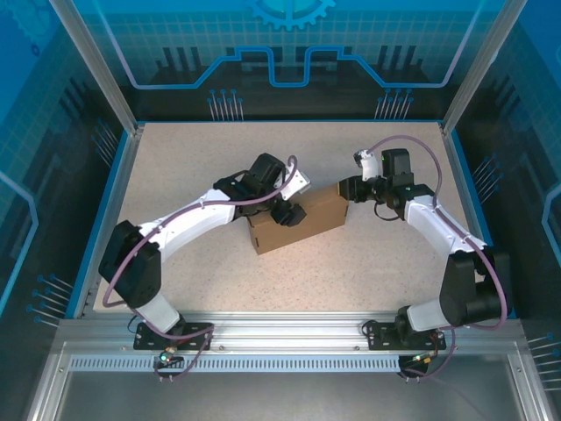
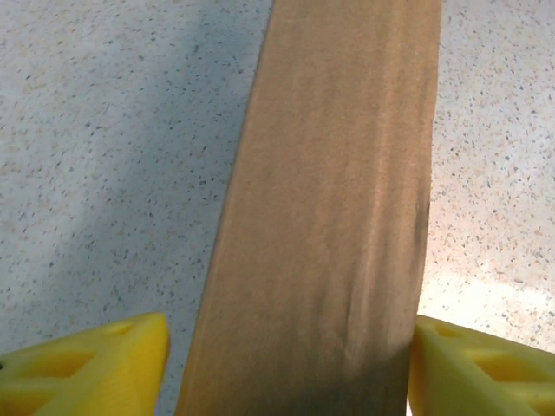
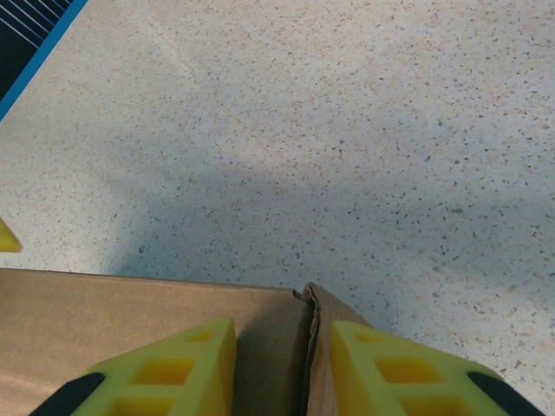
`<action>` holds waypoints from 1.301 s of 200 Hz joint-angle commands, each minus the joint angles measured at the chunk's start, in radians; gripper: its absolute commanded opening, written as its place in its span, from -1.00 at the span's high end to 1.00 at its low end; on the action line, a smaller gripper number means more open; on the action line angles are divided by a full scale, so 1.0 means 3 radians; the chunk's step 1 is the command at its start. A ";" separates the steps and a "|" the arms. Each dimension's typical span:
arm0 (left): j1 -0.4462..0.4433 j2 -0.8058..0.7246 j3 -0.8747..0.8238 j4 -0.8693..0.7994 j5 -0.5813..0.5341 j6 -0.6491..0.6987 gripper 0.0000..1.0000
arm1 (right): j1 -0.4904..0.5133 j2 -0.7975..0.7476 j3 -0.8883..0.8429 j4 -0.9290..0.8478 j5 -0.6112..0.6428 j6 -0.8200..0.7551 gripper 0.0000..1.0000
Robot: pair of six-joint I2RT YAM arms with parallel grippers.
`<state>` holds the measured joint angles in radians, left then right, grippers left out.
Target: Fold the paper box
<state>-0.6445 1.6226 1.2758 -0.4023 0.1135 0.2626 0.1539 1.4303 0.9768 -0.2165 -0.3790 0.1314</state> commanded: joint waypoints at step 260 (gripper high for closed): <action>0.0621 -0.1774 -0.2340 0.0549 -0.0305 -0.1897 -0.35 | 0.0012 0.0071 -0.0346 -0.0407 0.0257 0.0170 0.37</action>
<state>-0.4339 1.0954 0.6678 -0.1181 0.0414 -0.3141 0.1551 1.4254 0.9565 -0.1886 -0.3832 0.1608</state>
